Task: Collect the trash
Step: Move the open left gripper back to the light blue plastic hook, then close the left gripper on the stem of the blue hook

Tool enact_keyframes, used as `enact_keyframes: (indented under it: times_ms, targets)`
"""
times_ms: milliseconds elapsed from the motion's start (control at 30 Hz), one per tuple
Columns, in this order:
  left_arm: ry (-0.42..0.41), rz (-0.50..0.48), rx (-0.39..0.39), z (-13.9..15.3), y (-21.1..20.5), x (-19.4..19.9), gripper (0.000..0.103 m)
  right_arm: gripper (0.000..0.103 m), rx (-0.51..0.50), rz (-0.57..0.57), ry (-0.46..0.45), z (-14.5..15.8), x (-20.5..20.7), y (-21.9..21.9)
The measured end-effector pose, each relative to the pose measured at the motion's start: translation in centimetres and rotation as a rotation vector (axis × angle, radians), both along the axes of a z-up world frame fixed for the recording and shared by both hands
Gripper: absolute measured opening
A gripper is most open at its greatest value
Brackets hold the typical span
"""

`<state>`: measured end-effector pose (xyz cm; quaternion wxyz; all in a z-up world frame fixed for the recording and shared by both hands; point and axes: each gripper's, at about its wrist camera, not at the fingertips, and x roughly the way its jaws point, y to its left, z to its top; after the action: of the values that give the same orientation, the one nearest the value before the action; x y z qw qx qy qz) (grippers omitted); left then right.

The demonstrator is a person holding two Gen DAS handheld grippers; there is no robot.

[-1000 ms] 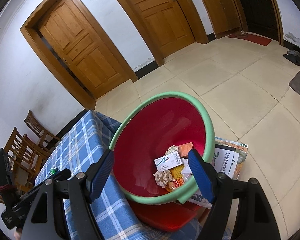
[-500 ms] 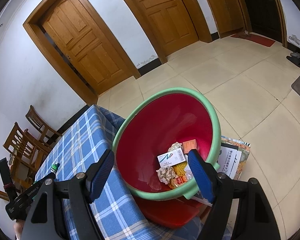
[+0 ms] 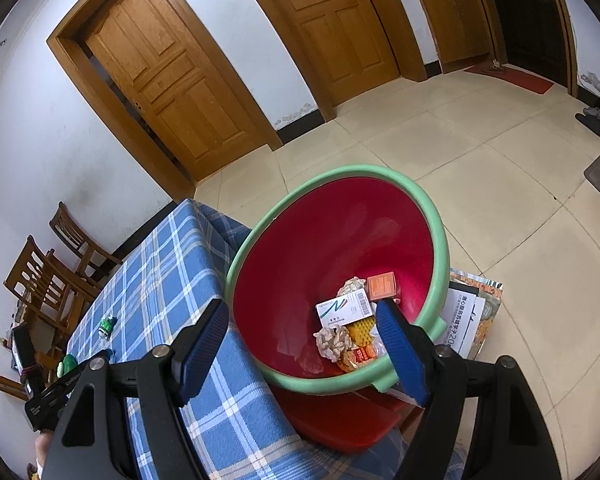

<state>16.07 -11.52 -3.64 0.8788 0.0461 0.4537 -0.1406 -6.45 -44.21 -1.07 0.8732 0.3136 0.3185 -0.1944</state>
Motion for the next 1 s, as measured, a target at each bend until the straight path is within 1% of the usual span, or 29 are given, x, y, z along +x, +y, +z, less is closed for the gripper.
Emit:
enact_keyframes:
  times_ms: [67, 267, 367, 467, 500, 567, 633, 667, 733, 900, 1000]
  targets:
    - [0.006, 0.000, -0.006, -0.4, 0.1, 0.1, 0.052, 0.078, -0.001, 0.001, 0.005, 0.0, 0.2, 0.1]
    - [-0.013, 0.002, -0.003, -0.8, -0.2, 0.1, 0.052, 0.078, -0.004, 0.010, 0.019, -0.2, 0.6, 0.5]
    - [-0.027, -0.010, 0.025, -0.9, -0.5, -0.1, 0.050, 0.078, -0.009, 0.021, 0.023, -0.2, 0.9, 1.0]
    - [-0.042, -0.021, 0.052, -0.8, -0.6, -0.4, 0.039, 0.078, -0.018, 0.034, 0.024, 0.1, 1.0, 1.4]
    - [-0.047, -0.022, 0.055, -0.8, -0.5, -0.6, 0.037, 0.078, -0.021, 0.039, 0.023, 0.2, 1.0, 1.6]
    - [-0.051, -0.022, 0.061, -0.7, -0.2, -0.8, 0.027, 0.078, -0.026, 0.048, 0.023, 0.3, 1.2, 2.0]
    - [-0.046, -0.021, 0.059, -0.7, 0.2, -1.0, 0.021, 0.078, -0.031, 0.058, 0.022, 0.5, 1.3, 2.4]
    - [-0.043, -0.019, 0.056, -0.7, 0.5, -1.1, 0.015, 0.078, -0.034, 0.066, 0.022, 0.6, 1.4, 2.7]
    - [-0.026, -0.017, 0.036, -0.8, 1.0, -1.2, 0.011, 0.078, -0.038, 0.079, 0.019, 0.8, 1.5, 3.2]
    - [0.011, 0.012, -0.045, -0.6, 2.6, -1.3, 0.010, 0.078, -0.062, 0.121, 0.014, 1.8, 2.1, 4.5]
    - [0.008, 0.027, -0.072, -0.2, 3.3, -1.5, 0.010, 0.078, -0.081, 0.160, 0.008, 2.7, 2.5, 5.7]
